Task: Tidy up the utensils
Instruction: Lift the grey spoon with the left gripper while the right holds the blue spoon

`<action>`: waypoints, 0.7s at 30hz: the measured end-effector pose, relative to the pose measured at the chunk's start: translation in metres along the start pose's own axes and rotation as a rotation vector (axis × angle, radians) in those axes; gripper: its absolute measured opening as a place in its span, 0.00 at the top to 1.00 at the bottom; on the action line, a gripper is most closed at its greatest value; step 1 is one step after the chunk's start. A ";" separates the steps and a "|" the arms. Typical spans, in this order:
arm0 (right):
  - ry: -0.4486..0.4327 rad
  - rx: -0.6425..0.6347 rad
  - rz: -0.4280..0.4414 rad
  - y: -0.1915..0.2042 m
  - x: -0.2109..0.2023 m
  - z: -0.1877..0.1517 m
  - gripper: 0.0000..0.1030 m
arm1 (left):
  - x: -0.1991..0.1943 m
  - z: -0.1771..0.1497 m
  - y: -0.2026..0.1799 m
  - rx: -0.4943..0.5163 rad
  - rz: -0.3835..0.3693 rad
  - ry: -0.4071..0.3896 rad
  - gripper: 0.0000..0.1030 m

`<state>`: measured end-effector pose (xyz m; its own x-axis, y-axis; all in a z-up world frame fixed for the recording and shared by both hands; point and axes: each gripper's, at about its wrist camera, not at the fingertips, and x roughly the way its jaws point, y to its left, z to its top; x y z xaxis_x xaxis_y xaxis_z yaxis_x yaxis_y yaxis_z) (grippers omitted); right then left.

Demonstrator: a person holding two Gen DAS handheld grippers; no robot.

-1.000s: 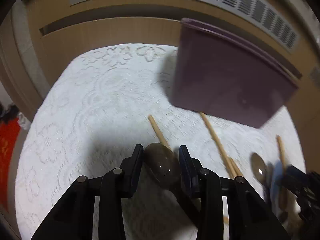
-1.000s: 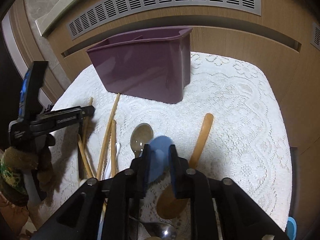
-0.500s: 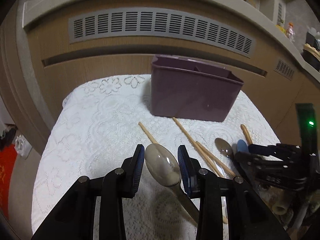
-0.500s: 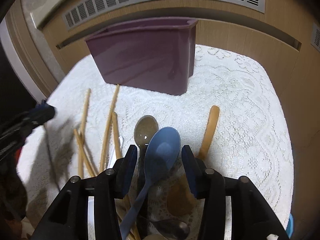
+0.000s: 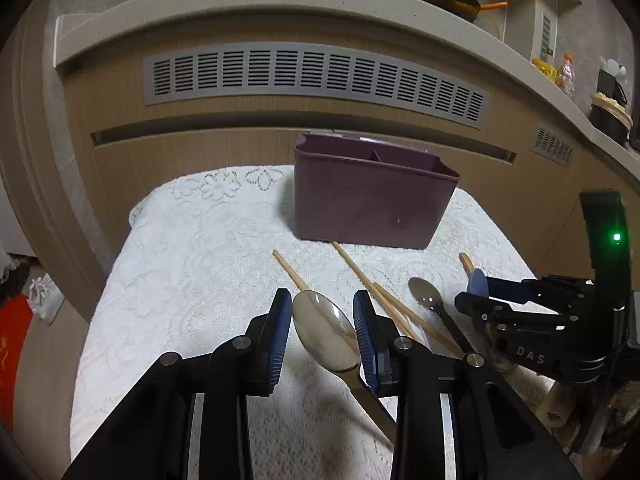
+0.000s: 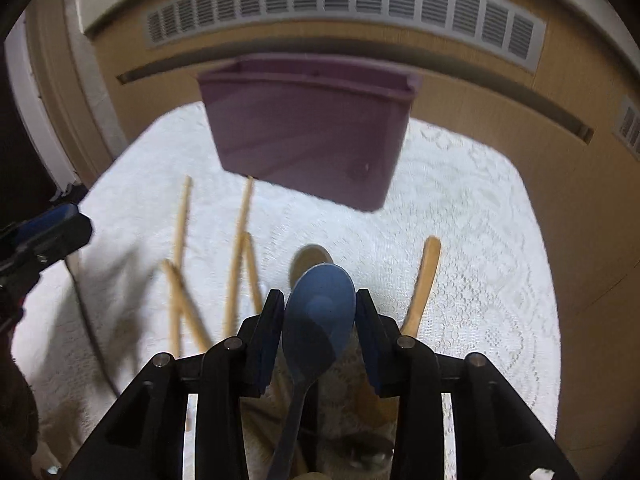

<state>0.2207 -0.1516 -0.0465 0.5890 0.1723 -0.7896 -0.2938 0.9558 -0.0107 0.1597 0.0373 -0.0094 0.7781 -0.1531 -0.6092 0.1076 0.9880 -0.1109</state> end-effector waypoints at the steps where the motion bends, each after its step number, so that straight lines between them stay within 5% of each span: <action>1: -0.014 0.002 0.003 0.000 -0.007 0.000 0.67 | -0.004 0.000 -0.001 0.004 0.002 -0.007 0.69; 11: -0.143 -0.010 0.021 0.005 -0.069 -0.006 0.67 | -0.052 0.005 -0.015 0.032 0.015 -0.090 0.77; 21: -0.338 -0.031 0.051 0.008 -0.142 0.020 0.70 | -0.091 0.051 -0.027 0.099 0.006 -0.240 0.85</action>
<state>0.1498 -0.1635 0.0773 0.7876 0.2935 -0.5418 -0.3486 0.9373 0.0010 0.1178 0.0253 0.0892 0.9024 -0.1498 -0.4041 0.1535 0.9879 -0.0233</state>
